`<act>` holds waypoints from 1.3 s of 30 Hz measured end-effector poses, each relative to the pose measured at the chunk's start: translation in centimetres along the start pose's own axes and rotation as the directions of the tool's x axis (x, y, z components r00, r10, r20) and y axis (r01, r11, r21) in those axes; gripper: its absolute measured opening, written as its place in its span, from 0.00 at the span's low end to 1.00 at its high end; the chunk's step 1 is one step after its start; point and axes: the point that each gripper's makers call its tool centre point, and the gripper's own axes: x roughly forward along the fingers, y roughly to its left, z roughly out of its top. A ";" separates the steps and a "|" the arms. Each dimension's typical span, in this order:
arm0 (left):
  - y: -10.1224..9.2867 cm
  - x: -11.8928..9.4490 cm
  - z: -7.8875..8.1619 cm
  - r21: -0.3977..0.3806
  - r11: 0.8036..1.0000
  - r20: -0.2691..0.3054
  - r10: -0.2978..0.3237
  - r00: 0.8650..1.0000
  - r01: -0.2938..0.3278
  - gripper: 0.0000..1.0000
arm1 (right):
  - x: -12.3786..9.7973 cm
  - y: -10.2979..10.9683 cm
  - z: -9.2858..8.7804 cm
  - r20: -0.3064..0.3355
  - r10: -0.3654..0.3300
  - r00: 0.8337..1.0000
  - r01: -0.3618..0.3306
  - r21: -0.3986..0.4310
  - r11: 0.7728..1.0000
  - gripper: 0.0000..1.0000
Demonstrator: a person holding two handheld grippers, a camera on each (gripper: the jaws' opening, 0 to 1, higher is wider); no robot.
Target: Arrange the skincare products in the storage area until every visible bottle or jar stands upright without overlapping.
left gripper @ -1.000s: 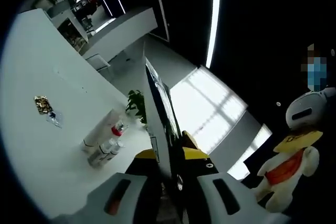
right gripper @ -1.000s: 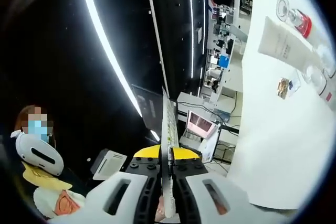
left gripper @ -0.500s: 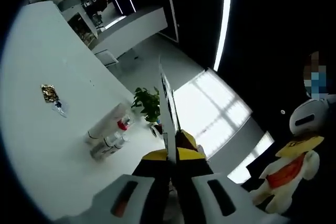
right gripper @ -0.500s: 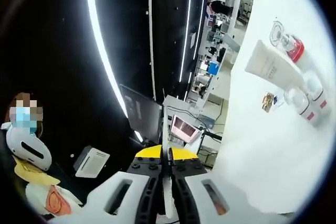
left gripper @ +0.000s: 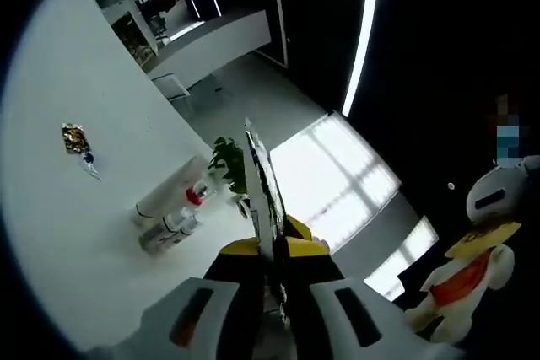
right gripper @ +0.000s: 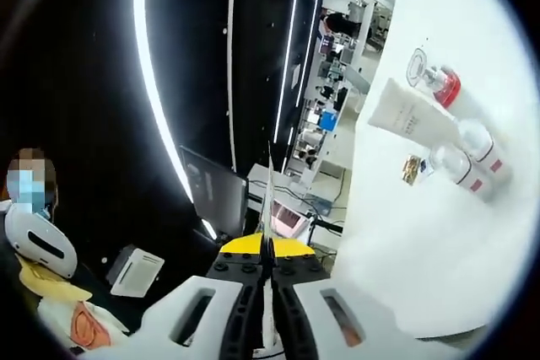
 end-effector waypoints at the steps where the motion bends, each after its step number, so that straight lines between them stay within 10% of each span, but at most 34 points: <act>1: 0.1 0.0 -0.2 0.001 1.000 -0.005 -0.001 1.000 0.001 0.07 | -0.1 -0.1 0.0 0.001 -0.008 1.000 0.008 -0.009 1.000 0.01; 13: -0.5 -0.6 -0.6 -0.040 0.999 -0.003 -0.037 0.999 0.037 0.00 | -0.6 -2.0 -0.4 -0.010 -0.110 0.994 0.109 -0.080 0.991 0.01; 17: -0.1 -0.7 -0.6 -0.036 0.999 0.000 -0.022 1.000 0.022 0.00 | -0.5 -2.2 -0.4 -0.018 -0.133 0.991 0.124 -0.249 0.960 0.03; 24: 1.0 -1.4 -1.2 -0.046 0.999 -0.003 0.014 1.000 -0.015 0.00 | -0.4 -3.3 -0.6 -0.035 -0.189 0.981 0.165 -0.353 0.921 0.40; 39: 5.5 -2.7 -2.0 -0.094 0.984 -0.011 0.150 0.989 -0.150 0.00 | -1.6 -6.2 -2.2 -0.143 -0.316 0.938 0.214 -0.479 0.851 0.53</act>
